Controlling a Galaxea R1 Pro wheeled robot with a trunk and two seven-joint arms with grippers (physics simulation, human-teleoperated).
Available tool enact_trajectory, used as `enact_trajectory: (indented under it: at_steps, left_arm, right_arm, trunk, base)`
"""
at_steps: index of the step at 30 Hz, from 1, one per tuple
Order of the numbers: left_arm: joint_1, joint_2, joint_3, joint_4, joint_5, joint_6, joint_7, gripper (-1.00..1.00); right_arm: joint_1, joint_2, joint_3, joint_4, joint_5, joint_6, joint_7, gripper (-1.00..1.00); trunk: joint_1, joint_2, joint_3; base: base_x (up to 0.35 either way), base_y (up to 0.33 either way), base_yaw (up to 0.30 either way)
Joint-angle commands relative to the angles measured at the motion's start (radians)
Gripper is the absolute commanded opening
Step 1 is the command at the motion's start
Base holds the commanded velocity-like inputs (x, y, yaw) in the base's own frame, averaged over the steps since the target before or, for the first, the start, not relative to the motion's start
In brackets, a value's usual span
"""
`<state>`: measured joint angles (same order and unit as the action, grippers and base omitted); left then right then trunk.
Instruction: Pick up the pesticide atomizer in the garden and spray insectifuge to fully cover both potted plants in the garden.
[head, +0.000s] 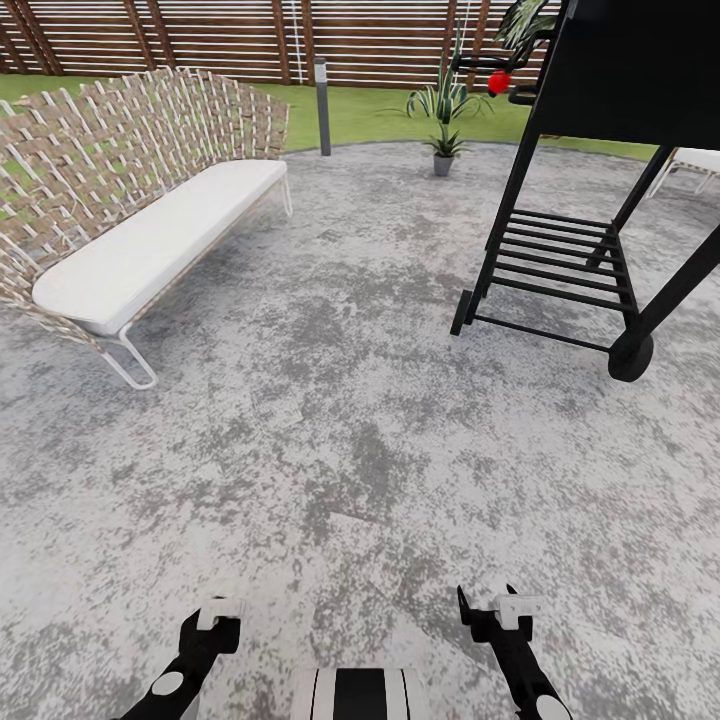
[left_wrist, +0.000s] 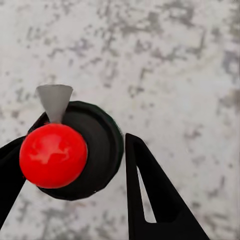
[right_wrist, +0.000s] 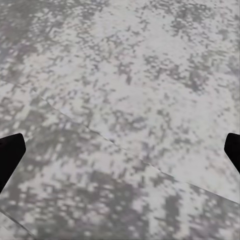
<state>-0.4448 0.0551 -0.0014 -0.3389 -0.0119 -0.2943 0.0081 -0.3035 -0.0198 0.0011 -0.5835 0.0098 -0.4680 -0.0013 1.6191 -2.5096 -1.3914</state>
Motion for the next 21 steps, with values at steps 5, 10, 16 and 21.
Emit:
enact_trajectory:
  at_steps: [5, 10, 16, 21]
  left_arm:
    - [-0.001, 0.000, 0.000, 0.000, -0.002, -0.003, 0.001, -1.00]
    - [-0.001, 0.000, -0.001, 0.000, -0.002, -0.003, 0.001, -1.00]
    - [-0.001, -0.003, -0.002, 0.000, -0.002, -0.003, 0.001, -1.00]
    - [0.000, -0.003, -0.002, 0.000, -0.004, -0.002, 0.001, -1.00]
  right_arm:
    - [0.000, 0.000, 0.000, 0.001, 0.001, -0.003, 0.000, 1.00]
    - [-0.001, 0.000, 0.000, 0.001, 0.001, -0.003, 0.001, 1.00]
    - [-0.001, 0.000, 0.000, 0.001, 0.001, -0.003, 0.000, 1.00]
    - [0.000, 0.000, 0.000, -0.001, 0.001, -0.003, 0.000, 1.00]
  trunk:
    - [0.000, 0.000, -0.001]
    - [-0.001, 0.000, 0.003]
    - [-0.003, 0.001, 0.027]
    - [-0.006, 0.003, 0.046]
  base:
    - [0.000, 0.000, 0.000]
    - [0.000, 0.000, 0.000]
    - [0.000, 0.000, 0.000]
    - [0.000, 0.000, 0.000]
